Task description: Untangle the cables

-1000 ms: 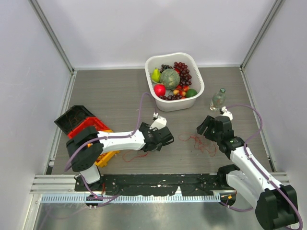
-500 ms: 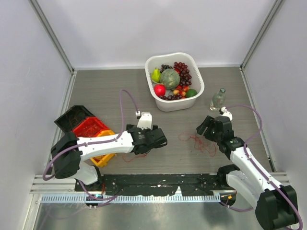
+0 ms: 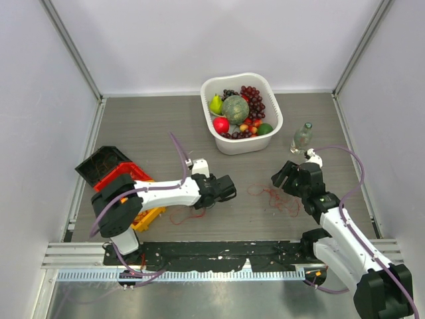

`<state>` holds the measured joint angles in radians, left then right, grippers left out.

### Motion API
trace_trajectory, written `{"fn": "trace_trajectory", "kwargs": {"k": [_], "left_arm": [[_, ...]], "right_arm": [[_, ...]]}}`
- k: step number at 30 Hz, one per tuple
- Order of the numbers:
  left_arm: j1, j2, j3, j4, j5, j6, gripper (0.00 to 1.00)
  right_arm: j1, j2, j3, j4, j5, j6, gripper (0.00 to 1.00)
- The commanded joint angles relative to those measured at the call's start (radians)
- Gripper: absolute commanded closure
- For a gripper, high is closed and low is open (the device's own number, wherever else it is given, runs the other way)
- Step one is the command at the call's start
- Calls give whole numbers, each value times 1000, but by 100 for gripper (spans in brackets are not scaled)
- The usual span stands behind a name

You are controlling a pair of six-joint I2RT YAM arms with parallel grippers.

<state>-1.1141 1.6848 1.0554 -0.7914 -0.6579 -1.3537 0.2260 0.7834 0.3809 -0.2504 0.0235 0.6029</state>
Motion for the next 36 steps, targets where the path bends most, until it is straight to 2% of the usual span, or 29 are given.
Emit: {"fn": "trace_trajectory", "kwargs": {"k": [1,2,4,6,7,10,12,16,17,19,23,27,31,36], "left_arm": [[36,-25,-11,55,-63,-9,62],[34,-42,-9,52,-84,7,74],[36,-77,-20,67,-120,51,81],[45,-121,-37,102,-129,138,99],[54,-158,-46,121,-121,181,100],[76,-313,-101,260,-91,347,100],[120,-458,-142,343,-21,442,100],[319,-712,-196,393,162,507,100],[395,-776,-190,377,181,524,100],[474,-847,-173,356,179,597,100],[614,-905,-127,308,121,706,100],[756,-892,-84,242,196,694,100],[784,-890,-66,141,178,630,100],[784,-968,-40,-1,300,536,100]], "right_arm": [[-2,-32,-5,45,-8,-9,31],[-2,-35,-8,48,-8,-11,31],[-4,-35,-8,49,-8,-9,31],[-2,-32,-7,51,-8,-11,31],[-2,-27,-5,50,-8,-11,31],[-2,-24,-4,48,-8,-12,31],[-2,-27,-5,51,-8,-12,31],[-2,-19,-7,59,-8,-15,31],[-2,-18,-7,59,-8,-15,31],[-2,-9,-5,62,-8,-18,31],[-2,-4,-5,63,-48,-20,31],[-2,-7,-5,62,-54,-18,31],[-1,-12,-7,63,-54,-18,31],[-2,-10,-5,59,-69,-20,31]]}}
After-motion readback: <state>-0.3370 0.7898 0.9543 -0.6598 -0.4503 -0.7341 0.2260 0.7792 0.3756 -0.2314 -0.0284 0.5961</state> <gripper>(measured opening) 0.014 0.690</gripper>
